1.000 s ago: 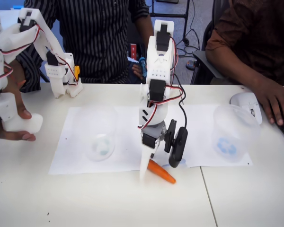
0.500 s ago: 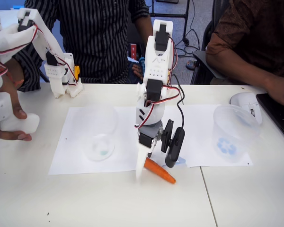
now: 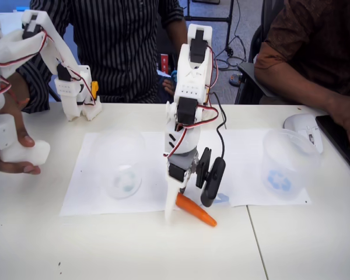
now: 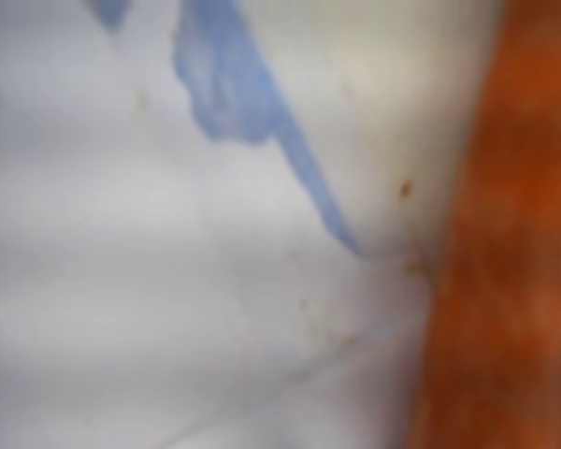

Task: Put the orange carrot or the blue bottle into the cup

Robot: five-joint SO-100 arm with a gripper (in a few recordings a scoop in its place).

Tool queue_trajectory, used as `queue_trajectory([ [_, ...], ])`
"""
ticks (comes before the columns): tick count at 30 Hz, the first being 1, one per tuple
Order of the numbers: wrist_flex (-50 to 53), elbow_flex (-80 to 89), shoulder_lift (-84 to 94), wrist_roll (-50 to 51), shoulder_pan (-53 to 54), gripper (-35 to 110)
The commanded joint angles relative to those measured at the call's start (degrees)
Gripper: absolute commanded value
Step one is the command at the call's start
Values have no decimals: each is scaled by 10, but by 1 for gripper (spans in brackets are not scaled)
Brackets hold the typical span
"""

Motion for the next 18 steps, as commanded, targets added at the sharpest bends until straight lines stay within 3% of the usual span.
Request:
queue_trajectory([
  [1, -1, -47, 33, 1, 9, 48],
  [18, -1, -47, 33, 1, -19, 48],
])
